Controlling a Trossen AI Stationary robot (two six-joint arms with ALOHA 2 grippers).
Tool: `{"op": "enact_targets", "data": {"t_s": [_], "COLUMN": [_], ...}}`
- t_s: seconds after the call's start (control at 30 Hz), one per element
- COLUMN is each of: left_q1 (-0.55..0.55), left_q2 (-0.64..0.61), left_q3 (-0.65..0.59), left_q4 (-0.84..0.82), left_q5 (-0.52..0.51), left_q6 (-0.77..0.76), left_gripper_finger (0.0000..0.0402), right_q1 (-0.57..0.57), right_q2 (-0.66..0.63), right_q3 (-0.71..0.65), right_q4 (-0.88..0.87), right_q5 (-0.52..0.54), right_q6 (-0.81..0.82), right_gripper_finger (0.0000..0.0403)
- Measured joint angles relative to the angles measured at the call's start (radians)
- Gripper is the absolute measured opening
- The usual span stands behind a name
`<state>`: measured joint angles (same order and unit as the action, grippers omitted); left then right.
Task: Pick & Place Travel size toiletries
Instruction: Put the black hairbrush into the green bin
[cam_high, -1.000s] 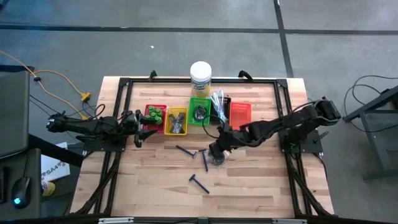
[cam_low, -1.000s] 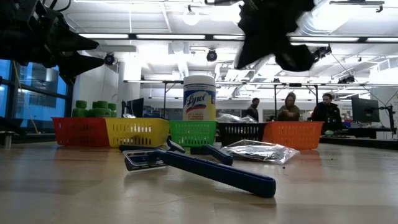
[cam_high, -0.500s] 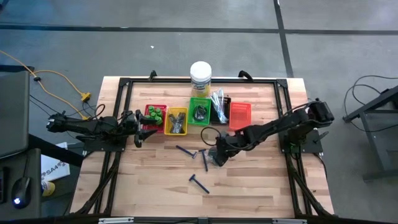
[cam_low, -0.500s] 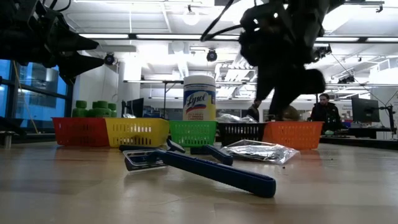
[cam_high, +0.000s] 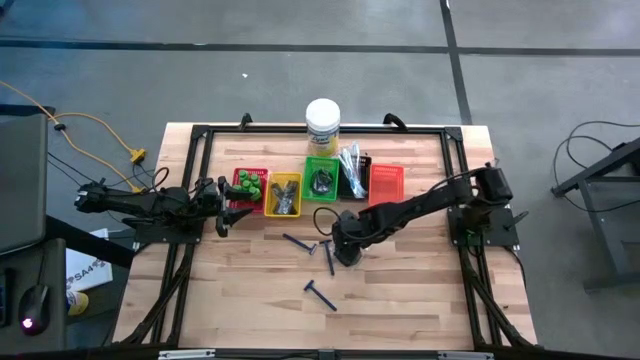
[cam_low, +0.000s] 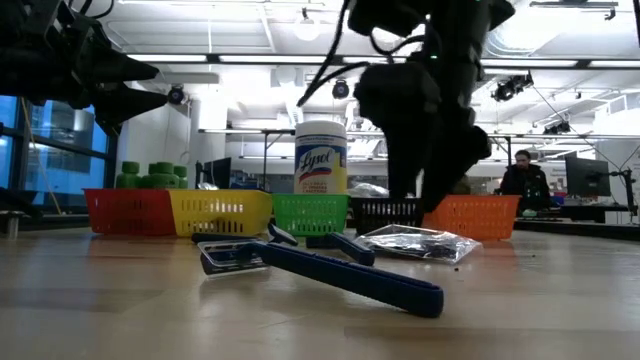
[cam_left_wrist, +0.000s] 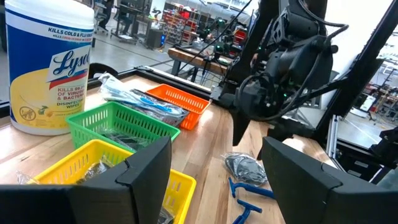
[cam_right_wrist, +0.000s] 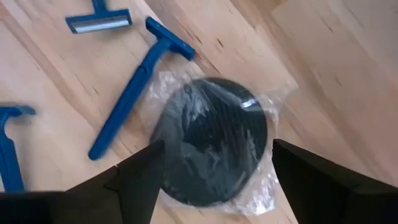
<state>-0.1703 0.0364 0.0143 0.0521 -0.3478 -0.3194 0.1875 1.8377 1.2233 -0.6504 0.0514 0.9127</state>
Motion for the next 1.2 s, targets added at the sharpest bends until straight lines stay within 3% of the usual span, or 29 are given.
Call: {"op": "enact_targets", "data": {"t_s": [0.8, 0.93, 1.2], "left_q1": [0.0, 0.0, 0.0], "left_q2": [0.0, 0.0, 0.0], "left_q3": [0.0, 0.0, 0.0], "left_q4": [0.0, 0.0, 0.0], "left_q5": [0.0, 0.0, 0.0], "left_q6": [0.0, 0.0, 0.0], "left_gripper_finger": [0.0242, 0.0242, 0.0242], "right_q1": [-0.005, -0.006, -0.01], "right_q2": [0.167, 0.184, 0.202], "right_q3": [0.046, 0.046, 0.047], "right_q4": [0.025, 0.039, 0.065], "right_q5": [-0.008, -0.038, -0.078], "right_q6": [-0.001, 0.004, 0.039], "right_gripper_finger": [0.0277, 0.0244, 0.0139]}}
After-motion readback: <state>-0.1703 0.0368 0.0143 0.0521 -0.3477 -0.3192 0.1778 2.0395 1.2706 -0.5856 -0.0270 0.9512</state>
